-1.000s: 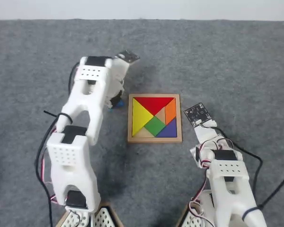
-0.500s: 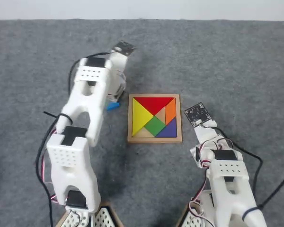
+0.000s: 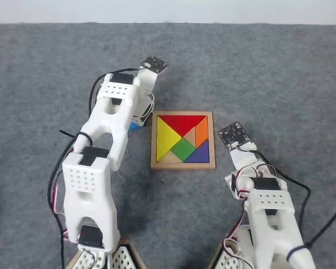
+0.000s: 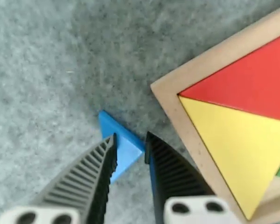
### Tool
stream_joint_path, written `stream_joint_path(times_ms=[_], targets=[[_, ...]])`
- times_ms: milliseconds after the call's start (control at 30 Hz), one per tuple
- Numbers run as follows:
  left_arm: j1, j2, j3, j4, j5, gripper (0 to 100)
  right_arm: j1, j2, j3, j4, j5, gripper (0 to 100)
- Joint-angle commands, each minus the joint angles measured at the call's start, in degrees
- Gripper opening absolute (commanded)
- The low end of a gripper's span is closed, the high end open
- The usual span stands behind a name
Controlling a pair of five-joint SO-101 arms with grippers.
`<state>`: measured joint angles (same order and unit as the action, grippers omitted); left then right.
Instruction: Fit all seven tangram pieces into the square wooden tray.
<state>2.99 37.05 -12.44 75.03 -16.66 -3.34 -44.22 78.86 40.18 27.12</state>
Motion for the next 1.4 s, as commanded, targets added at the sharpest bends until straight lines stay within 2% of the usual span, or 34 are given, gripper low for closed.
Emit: stream_joint_path(times_ms=[0,133,533,767,1033,1367], targets=[[-0.3,0.4,-0.4,5.3,-1.3,12,0.3,-1.8,-0.4,-1.0,-0.4,0.9],[-0.4,0.4,-0.4,7.3,-3.3,18,0.3,-1.8,-0.4,-1.0,-0.4,0.9],[-0.4,1.1,-1.1,6.5,-4.0,18,0.3,-1.8,-0.4,-1.0,-0.4,0.9],[-5.2,1.1,-2.1,6.3,-4.4,18,0.3,-1.8,-0.4,-1.0,-0.4,0.9],[-7.3,5.3,-7.3,6.6,-4.6,18,0.3,-1.8,-0.4,-1.0,-0.5,0.9],[-7.6,10.4,-21.6,8.7,-2.0,18,0.3,-1.8,-0.4,-1.0,-0.4,0.9]])
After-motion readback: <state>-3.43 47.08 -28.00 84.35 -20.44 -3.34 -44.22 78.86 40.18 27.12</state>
